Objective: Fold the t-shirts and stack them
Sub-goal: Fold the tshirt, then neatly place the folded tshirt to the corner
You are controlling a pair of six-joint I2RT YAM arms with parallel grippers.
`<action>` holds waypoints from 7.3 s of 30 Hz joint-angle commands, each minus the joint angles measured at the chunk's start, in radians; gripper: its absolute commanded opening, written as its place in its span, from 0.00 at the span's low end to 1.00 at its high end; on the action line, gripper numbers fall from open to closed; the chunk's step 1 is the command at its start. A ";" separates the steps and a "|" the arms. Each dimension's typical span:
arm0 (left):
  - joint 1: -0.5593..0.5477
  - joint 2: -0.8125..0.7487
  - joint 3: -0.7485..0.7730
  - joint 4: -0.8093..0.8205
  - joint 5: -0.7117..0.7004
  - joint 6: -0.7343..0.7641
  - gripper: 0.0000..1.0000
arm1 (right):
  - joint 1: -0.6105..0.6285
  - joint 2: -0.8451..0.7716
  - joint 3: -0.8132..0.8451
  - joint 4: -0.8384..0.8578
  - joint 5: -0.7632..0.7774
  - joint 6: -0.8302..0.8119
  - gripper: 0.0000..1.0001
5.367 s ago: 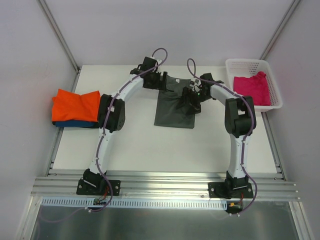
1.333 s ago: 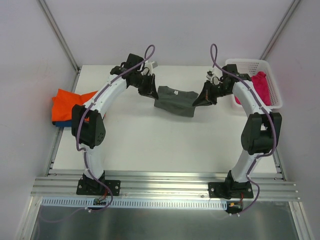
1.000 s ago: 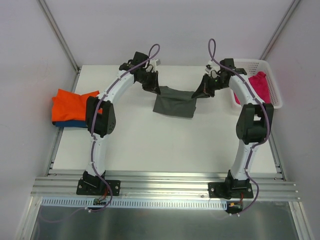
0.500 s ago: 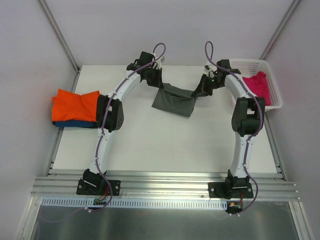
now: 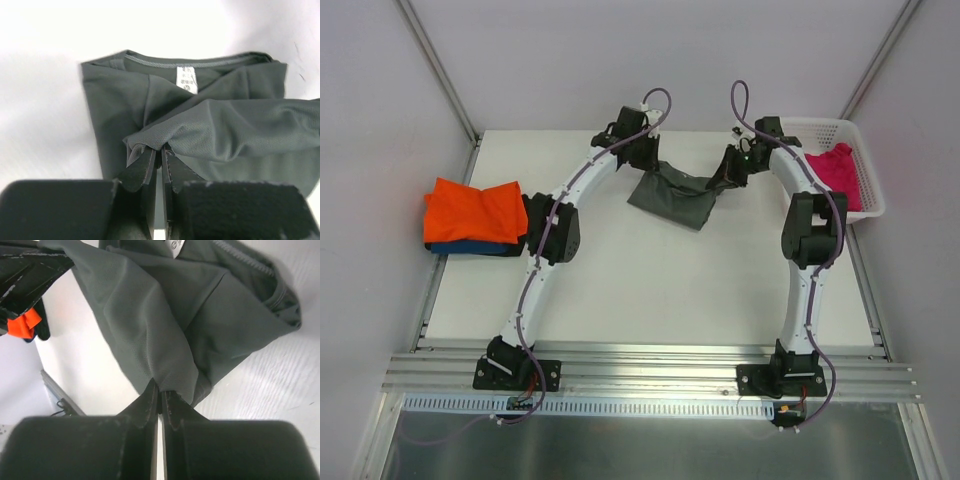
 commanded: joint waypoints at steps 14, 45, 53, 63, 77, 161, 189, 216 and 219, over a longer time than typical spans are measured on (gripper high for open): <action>-0.034 -0.169 -0.011 0.119 -0.374 0.107 0.95 | -0.027 -0.089 0.090 -0.019 0.203 -0.114 0.72; -0.138 -0.330 -0.367 -0.102 -0.063 0.034 0.57 | 0.041 0.277 0.240 0.344 -0.234 0.400 0.62; -0.151 -0.266 -0.329 -0.102 -0.061 0.032 0.58 | 0.011 0.329 0.277 0.415 -0.206 0.455 0.61; -0.120 -0.102 -0.125 -0.068 -0.117 0.058 0.58 | 0.004 0.309 0.260 0.374 -0.180 0.403 0.62; -0.046 0.103 0.096 0.151 -0.160 0.094 0.52 | 0.008 0.299 0.231 0.378 -0.197 0.405 0.62; 0.144 0.181 -0.052 0.139 0.406 -0.394 0.72 | 0.142 0.246 0.083 0.219 -0.219 0.316 0.66; 0.122 0.034 -0.348 0.150 0.575 -0.423 0.01 | 0.154 0.240 0.079 0.239 -0.229 0.323 0.67; 0.469 -0.701 -0.767 -0.333 0.275 0.103 0.00 | -0.032 0.070 0.035 0.156 -0.236 0.262 0.67; 0.503 -0.735 -0.776 -0.364 0.250 0.110 0.00 | -0.030 0.073 0.044 0.154 -0.236 0.265 0.67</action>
